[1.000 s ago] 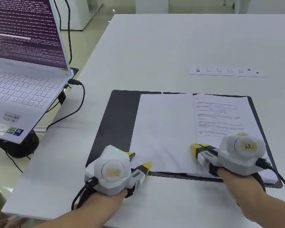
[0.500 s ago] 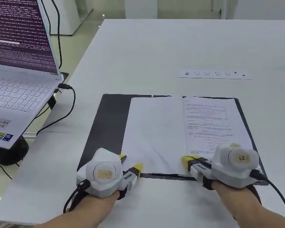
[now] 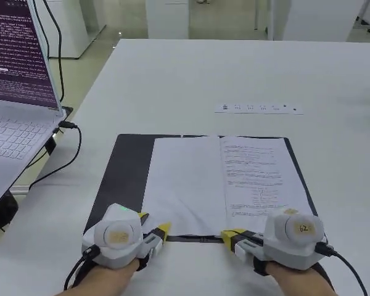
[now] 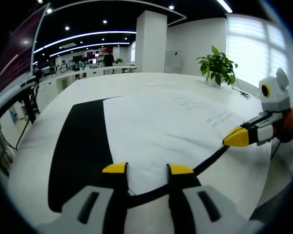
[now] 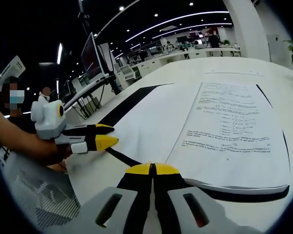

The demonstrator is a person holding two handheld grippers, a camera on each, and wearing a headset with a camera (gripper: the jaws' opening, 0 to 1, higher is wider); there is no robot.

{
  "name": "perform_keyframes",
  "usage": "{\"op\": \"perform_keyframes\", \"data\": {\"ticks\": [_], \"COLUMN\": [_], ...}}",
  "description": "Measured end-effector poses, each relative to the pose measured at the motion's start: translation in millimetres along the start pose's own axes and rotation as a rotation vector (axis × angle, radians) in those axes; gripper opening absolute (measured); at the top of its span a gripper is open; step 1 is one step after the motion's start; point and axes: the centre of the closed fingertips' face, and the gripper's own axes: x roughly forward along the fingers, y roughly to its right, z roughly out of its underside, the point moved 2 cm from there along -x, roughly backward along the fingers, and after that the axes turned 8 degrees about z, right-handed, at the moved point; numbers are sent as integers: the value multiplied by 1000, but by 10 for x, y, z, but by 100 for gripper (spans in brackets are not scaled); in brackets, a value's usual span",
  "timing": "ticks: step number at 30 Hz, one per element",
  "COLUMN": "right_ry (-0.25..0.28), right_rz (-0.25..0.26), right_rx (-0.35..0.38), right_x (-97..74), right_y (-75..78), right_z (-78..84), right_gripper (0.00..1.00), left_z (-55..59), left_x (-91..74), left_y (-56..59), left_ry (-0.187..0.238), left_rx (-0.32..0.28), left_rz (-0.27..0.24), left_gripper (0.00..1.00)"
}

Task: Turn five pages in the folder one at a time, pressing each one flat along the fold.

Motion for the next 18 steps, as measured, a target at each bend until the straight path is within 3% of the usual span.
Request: {"op": "perform_keyframes", "data": {"ticks": [5,13,15,18], "right_ry": [-31,3,10,19], "right_rz": [-35,-69,-72,-67], "right_rx": [13,44,57,56], "right_x": [-79,-299,-368,-457], "right_y": [-63,-172,-189,-186], "right_z": [71,-124,-177,-233], "right_gripper": [0,0,0,0], "left_z": [-1,-23,-36,-45], "left_x": [-1,13,19,21], "left_y": [-2,28,80,126], "left_ry": [-4,-28,-44,-99], "left_rx": [6,-22,-43,-49], "left_rz": [-1,13,35,49], "left_gripper": [30,34,40,44]}}
